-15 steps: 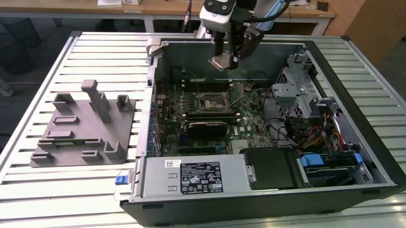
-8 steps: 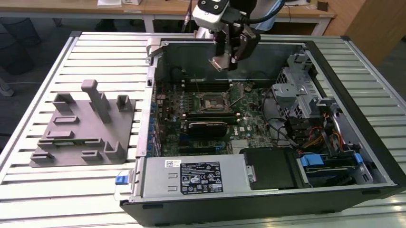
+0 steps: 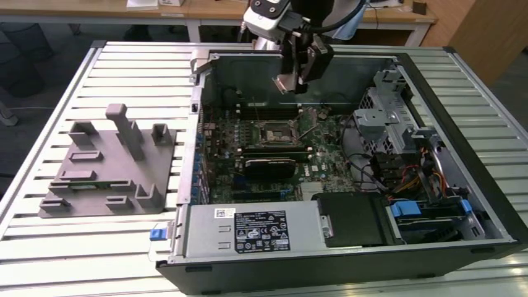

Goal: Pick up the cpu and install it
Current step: 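Place the cpu into insertion slot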

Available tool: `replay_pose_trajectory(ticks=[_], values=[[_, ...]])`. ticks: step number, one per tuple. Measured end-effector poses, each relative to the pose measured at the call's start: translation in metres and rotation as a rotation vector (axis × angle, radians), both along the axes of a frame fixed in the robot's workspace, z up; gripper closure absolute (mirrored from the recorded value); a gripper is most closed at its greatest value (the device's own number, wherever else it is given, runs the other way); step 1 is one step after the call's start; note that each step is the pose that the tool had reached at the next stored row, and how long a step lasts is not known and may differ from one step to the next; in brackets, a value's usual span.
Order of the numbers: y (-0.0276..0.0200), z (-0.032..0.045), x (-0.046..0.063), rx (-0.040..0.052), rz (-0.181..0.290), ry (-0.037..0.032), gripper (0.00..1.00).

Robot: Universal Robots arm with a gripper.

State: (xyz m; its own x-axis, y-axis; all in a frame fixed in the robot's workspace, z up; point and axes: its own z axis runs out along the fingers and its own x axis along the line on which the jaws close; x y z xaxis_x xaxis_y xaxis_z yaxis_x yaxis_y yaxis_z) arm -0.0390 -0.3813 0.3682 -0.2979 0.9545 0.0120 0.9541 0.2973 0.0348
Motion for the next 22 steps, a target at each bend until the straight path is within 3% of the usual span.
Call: replay_pose_trajectory(ticks=[13, 19, 22], values=[[0.0035, -0.0052, 0.000, 0.0000, -0.139, -0.0007, 0.46], [0.0101, -0.0156, 0.000, 0.0004, -0.150, -0.0008, 0.46], [0.0110, -0.0209, 0.000, 0.0004, -0.172, -0.0007, 0.46]])
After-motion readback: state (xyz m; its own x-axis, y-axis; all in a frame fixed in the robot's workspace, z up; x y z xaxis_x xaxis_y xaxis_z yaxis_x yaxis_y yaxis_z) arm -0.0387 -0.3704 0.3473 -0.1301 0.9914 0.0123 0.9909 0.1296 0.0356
